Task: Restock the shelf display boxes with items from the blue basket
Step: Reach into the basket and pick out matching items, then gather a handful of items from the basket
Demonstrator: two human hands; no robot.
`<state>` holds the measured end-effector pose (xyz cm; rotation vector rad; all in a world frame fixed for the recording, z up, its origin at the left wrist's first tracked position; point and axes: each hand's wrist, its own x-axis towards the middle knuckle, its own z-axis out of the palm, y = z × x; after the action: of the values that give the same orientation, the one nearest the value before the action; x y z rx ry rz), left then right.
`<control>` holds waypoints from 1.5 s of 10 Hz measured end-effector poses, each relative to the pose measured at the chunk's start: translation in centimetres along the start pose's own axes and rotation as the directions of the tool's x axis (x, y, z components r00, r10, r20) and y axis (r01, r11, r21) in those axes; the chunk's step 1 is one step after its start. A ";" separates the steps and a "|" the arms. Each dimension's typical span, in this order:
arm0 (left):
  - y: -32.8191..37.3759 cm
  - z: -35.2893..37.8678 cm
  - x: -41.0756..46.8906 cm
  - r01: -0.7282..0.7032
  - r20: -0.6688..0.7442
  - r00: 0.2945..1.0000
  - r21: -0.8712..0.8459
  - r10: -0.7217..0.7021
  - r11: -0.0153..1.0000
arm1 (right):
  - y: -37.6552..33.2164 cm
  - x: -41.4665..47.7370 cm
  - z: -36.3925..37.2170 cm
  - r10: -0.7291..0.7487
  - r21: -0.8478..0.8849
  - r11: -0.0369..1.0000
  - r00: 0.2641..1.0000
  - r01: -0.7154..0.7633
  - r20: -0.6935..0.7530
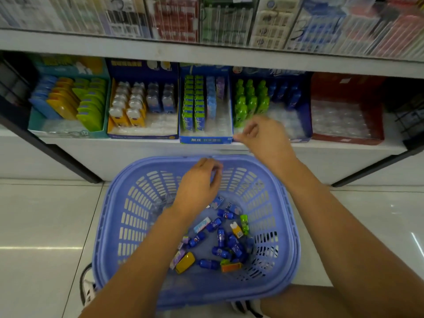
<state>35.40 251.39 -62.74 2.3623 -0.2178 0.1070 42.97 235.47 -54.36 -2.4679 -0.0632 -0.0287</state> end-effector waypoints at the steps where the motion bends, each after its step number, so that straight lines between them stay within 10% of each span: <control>1: -4.6 2.6 -3.4 0.194 0.395 0.878 0.219 -0.269 0.956 | 1.3 -3.3 4.5 0.224 -0.282 0.955 0.841 -0.089 0.492; 3: -12.1 5.4 -9.8 0.315 0.668 0.535 0.410 -0.517 0.856 | 8.8 -7.5 12.8 0.552 -0.660 0.751 0.509 0.041 0.660; 6: -15.1 6.6 -8.2 0.148 0.667 0.595 0.458 -0.449 0.877 | 14.4 -9.0 16.7 0.502 -0.607 0.793 0.613 -0.044 0.611; 8: -11.3 8.6 -8.1 0.182 0.748 0.567 0.295 -0.345 0.938 | 13.4 -8.3 17.0 0.545 -0.690 0.708 0.506 0.148 0.668; 9: -9.7 9.6 -7.7 0.561 0.742 0.549 0.013 -0.384 0.828 | 11.5 -6.9 16.0 0.525 -0.638 0.768 0.511 0.060 0.680; 10: -7.7 9.7 -6.7 0.909 0.826 0.411 -0.336 -0.386 0.248 | 10.4 -6.7 14.9 0.318 -0.337 0.938 0.574 -0.078 0.754; 11: -8.0 9.6 -6.1 0.883 0.735 0.401 -0.469 -0.547 0.017 | 9.3 -7.8 14.6 0.258 -0.191 0.966 0.574 -0.176 0.777; 12: -10.0 8.8 -6.5 0.901 0.558 0.430 -0.211 -0.710 0.380 | 10.3 -9.9 16.0 0.356 -0.409 0.910 0.377 0.069 0.855; 15: -11.2 5.1 -7.0 0.909 0.605 0.413 -0.223 -0.681 0.353 | 13.5 -12.4 18.9 0.070 -0.262 0.589 0.275 0.764 0.959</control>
<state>30.66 256.61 -75.01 1.6169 0.7177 -0.8758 31.40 236.28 -78.02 -2.7295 -1.4799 1.4533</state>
